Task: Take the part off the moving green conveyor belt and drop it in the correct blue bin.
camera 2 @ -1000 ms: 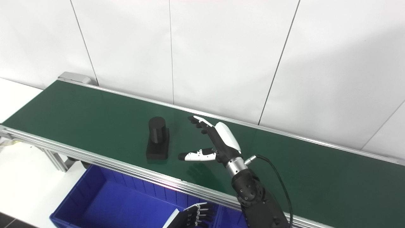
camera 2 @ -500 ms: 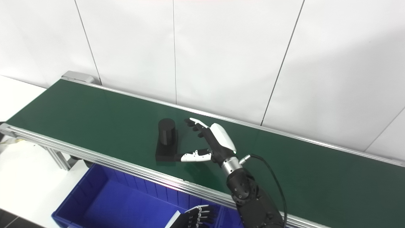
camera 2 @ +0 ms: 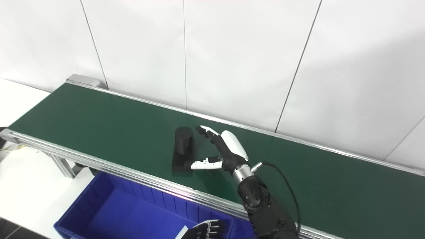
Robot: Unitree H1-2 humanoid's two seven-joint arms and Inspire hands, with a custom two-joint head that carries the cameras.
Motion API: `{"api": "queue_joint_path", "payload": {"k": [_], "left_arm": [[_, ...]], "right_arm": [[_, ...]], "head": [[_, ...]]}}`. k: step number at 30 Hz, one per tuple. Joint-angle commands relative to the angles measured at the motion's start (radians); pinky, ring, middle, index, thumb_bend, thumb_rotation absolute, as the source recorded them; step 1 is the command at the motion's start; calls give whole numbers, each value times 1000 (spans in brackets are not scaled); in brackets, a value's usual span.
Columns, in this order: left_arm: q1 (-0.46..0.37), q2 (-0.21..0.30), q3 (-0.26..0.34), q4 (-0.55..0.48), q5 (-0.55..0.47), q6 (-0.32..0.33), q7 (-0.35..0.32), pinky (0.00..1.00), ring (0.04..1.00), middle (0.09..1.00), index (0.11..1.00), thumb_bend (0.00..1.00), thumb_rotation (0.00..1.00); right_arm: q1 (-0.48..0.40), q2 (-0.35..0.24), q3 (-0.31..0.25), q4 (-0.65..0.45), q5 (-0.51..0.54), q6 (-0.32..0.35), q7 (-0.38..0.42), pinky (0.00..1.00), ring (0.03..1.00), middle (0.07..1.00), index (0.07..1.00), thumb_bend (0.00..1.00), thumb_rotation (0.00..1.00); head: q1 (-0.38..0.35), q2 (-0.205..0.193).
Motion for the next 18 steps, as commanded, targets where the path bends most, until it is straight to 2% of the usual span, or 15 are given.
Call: {"api": "queue_joint_path", "payload": {"k": [1,12,18], "left_arm": [[0,-31,-32,-48,2,-41,-27,654,707,763,776,925,91],[54,-17,-46,-109,-5,-40,-33,655,707,765,771,927,73],[83,-11,-45,-139,-11,-40,-45,672,715,769,771,936,92]], "right_arm": [[-64,16,-8,-9,11,-27,-26,765,843,852,868,816,437],[-72,10,-14,35,14,-6,-42,809,861,860,867,787,424],[-70,13,-28,50,25,-3,-42,783,864,864,868,785,422]], "head": [[-1,4],[-13,16],[-22,20]]}}
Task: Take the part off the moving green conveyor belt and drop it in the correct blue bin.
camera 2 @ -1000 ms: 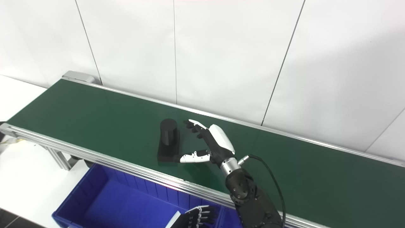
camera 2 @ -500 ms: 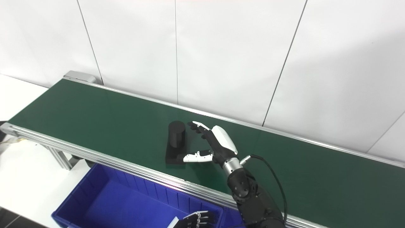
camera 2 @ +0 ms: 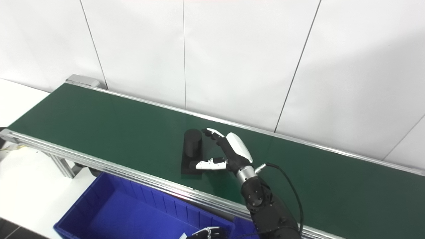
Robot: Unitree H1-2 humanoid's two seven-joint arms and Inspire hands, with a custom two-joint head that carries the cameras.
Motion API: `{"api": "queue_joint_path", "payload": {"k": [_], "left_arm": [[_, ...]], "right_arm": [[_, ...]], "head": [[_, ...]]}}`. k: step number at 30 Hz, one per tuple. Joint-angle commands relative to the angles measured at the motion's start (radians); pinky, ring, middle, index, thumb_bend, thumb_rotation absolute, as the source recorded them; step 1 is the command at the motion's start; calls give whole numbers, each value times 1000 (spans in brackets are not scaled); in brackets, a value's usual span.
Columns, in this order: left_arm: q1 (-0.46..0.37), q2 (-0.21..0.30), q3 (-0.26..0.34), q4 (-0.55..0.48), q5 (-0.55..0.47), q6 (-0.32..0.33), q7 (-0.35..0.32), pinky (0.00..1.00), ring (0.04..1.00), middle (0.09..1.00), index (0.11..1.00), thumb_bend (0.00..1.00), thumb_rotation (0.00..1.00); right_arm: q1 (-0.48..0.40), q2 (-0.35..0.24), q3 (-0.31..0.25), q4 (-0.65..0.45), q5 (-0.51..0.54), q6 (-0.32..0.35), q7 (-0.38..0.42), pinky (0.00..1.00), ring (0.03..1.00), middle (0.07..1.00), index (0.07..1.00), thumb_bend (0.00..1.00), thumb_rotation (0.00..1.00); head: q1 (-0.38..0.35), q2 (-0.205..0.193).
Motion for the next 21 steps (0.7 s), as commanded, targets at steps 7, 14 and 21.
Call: {"api": "queue_joint_path", "payload": {"k": [7,14,21], "left_arm": [[24,-10,-19,-69,-1,-40,-41,664,709,757,765,947,110],[50,-9,-17,-100,8,-40,-50,659,707,753,763,955,104],[73,-6,-22,-124,17,-40,-52,646,704,759,767,938,90]], "right_arm": [[-50,16,-19,12,27,-19,-38,769,844,844,854,772,389],[-47,18,-23,29,33,-26,-58,764,832,830,843,751,346],[-45,27,-18,59,30,-47,-109,748,808,802,802,740,240]], "head": [[-4,3],[-4,7],[-7,10]]}}
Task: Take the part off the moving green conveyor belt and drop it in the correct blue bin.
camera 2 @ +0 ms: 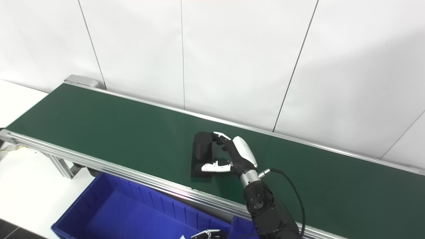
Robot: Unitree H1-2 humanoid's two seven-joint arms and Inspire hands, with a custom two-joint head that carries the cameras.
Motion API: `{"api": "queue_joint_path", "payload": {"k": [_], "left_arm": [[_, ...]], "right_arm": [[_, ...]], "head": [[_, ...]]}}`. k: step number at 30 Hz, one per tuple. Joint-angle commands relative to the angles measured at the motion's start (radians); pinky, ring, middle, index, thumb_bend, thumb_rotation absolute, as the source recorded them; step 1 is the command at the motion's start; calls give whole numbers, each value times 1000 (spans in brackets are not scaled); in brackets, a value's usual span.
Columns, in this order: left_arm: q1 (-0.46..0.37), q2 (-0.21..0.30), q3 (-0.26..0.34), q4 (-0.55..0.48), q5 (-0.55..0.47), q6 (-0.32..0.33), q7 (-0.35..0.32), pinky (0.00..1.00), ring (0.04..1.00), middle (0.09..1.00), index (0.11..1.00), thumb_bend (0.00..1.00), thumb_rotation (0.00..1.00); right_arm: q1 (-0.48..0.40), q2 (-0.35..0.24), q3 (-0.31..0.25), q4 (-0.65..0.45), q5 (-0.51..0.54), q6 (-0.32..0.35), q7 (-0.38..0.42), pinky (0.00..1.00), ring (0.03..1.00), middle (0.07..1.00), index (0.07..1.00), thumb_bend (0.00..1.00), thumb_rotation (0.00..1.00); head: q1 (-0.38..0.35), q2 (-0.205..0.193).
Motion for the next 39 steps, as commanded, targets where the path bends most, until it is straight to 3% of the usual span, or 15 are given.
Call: {"api": "queue_joint_path", "payload": {"k": [1,6,12,17,18,19,21,22,24,39], "left_arm": [[16,-15,-21,-31,14,-40,-3,643,703,758,766,937,91],[26,-14,-22,-40,20,-40,-4,640,701,757,765,930,90],[30,-14,-24,-45,19,-40,-6,638,703,756,765,922,85],[33,-17,-24,-45,25,-39,-3,639,704,758,763,927,96],[34,-17,-23,-46,25,-39,-3,639,703,756,763,927,98],[35,-18,-23,-47,25,-39,-4,641,703,755,764,927,95],[37,-18,-23,-49,24,-39,-4,643,706,756,763,928,91],[37,-19,-24,-50,24,-39,-4,642,705,757,764,926,95],[37,-18,-26,-49,23,-39,-5,638,701,755,763,923,97],[38,-17,-27,-51,24,-39,-5,636,704,756,756,918,120]], "right_arm": [[-45,22,-3,-7,8,-48,-36,747,804,798,796,739,226],[-43,28,8,5,0,-57,-104,677,735,750,747,748,99],[-42,32,15,6,7,-58,-151,603,667,709,711,743,12],[-33,36,15,-8,23,-58,-197,535,599,655,659,753,0],[-33,36,17,-7,24,-58,-209,520,586,645,579,638,60],[-31,37,20,-10,25,-58,-227,499,567,551,534,573,24],[-27,37,29,-16,25,-58,-259,469,531,502,508,541,6],[-25,37,34,-18,26,-58,-272,452,467,502,511,526,1],[-25,37,39,-13,27,-58,-291,431,434,493,520,520,0],[-18,32,56,-34,70,-58,-312,388,408,485,532,517,0]], "head": [[0,2],[-3,4],[-4,4],[-4,5],[-4,5],[-4,5],[-5,5],[-5,5],[-6,6],[-6,10]]}}
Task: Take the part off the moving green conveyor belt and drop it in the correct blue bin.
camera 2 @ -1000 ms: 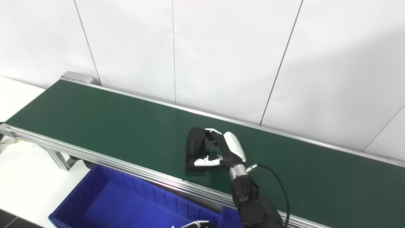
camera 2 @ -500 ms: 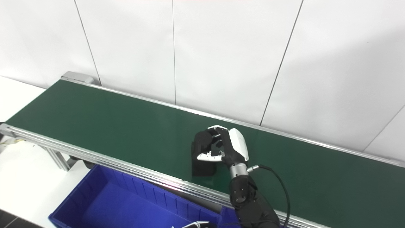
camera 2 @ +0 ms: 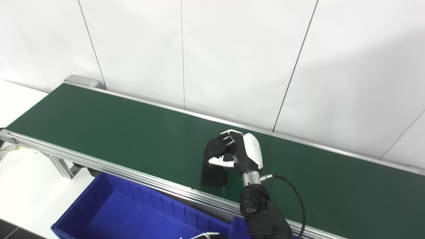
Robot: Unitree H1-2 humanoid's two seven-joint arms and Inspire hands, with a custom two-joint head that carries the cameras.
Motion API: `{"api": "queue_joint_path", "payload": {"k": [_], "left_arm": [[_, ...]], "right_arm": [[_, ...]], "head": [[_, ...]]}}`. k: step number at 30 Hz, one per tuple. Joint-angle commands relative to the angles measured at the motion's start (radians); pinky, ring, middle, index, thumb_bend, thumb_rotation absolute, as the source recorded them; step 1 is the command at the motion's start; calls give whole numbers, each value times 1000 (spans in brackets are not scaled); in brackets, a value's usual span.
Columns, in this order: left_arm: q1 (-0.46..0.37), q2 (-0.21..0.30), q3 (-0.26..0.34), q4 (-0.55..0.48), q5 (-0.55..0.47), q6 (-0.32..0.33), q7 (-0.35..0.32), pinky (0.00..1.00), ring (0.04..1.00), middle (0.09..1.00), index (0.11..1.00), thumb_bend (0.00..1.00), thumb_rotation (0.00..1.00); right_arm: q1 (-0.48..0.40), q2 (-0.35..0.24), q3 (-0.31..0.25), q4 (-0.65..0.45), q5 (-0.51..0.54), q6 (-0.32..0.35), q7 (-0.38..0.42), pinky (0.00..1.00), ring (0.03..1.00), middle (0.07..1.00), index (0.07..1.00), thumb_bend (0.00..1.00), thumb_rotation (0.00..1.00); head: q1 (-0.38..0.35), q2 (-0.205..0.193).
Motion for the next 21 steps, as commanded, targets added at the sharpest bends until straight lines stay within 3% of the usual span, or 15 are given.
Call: {"api": "queue_joint_path", "payload": {"k": [1,21], "left_arm": [[18,-21,-23,-23,6,-38,-3,637,705,757,756,916,121],[-10,-18,-6,9,-17,-38,-10,644,710,755,755,924,119]], "right_arm": [[-25,10,-2,-40,16,-50,-30,391,411,486,529,518,0],[17,-31,0,-145,99,-50,-14,388,422,492,500,521,0]], "head": [[0,0],[-34,-11]]}}
